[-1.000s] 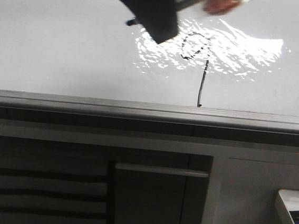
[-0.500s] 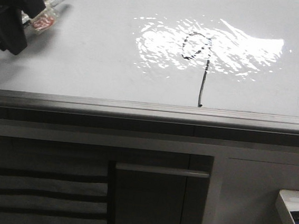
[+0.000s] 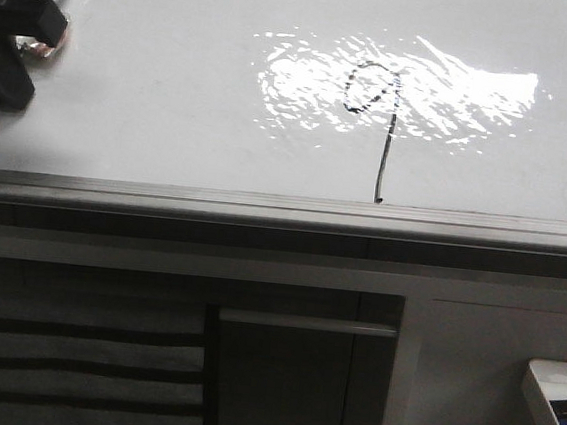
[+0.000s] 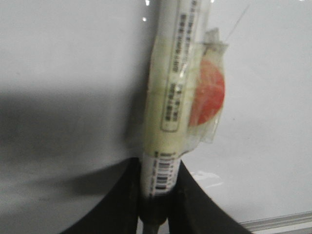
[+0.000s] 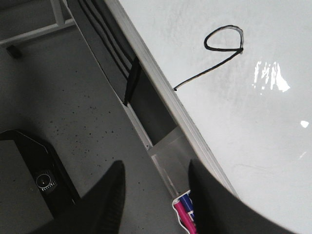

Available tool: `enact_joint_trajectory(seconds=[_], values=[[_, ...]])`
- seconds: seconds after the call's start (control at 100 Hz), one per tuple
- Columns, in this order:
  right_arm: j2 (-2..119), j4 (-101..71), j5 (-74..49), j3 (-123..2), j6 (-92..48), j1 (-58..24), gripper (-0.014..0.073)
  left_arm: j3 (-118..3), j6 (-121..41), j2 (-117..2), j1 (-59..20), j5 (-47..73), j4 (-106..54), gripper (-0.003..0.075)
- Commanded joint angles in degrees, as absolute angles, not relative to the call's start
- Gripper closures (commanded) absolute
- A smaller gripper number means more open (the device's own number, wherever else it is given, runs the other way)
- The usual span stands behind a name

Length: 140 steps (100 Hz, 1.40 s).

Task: Write number 9 on whiteboard

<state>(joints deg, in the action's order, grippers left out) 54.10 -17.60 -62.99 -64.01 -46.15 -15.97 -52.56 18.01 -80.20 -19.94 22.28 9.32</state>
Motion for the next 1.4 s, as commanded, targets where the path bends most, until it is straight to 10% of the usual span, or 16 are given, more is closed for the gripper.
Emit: enact_joint_trajectory(seconds=[0.0,0.3,0.57,0.94,1.16,1.39], values=[[53.82,-18.24,-59.88,-65.82,-46.18,-15.66,0.0333,-53.94,18.74,-78.88,-19.49,17.73,9.5,0.0713],[53.7,-18.08,-59.52,-65.82,-43.85,-15.66,0.0333,-54.19,18.55,-77.75,-19.49,18.25,10.08,0.0303],[50.62,-4.35,-57.89,-65.71,-7.79,-15.66,0.0335,-53.79,11.08,-65.02,-19.49,26.53,11.57,0.0301],[36.64,-3.93,-41.83,-49.6,-3.93,-15.66,0.0356,-37.09,8.18,-39.15,-19.49,16.01,11.7,0.0301],[31.76,-3.93,-35.02,-41.5,-3.93,-15.66,0.0664,-28.58,8.18,-32.44,-19.49,7.31,11.89,0.0499],[31.88,-3.78,-35.0,-40.98,-3.93,-15.66,0.0666,-27.72,8.37,-32.39,-19.49,7.83,10.15,0.0741]])
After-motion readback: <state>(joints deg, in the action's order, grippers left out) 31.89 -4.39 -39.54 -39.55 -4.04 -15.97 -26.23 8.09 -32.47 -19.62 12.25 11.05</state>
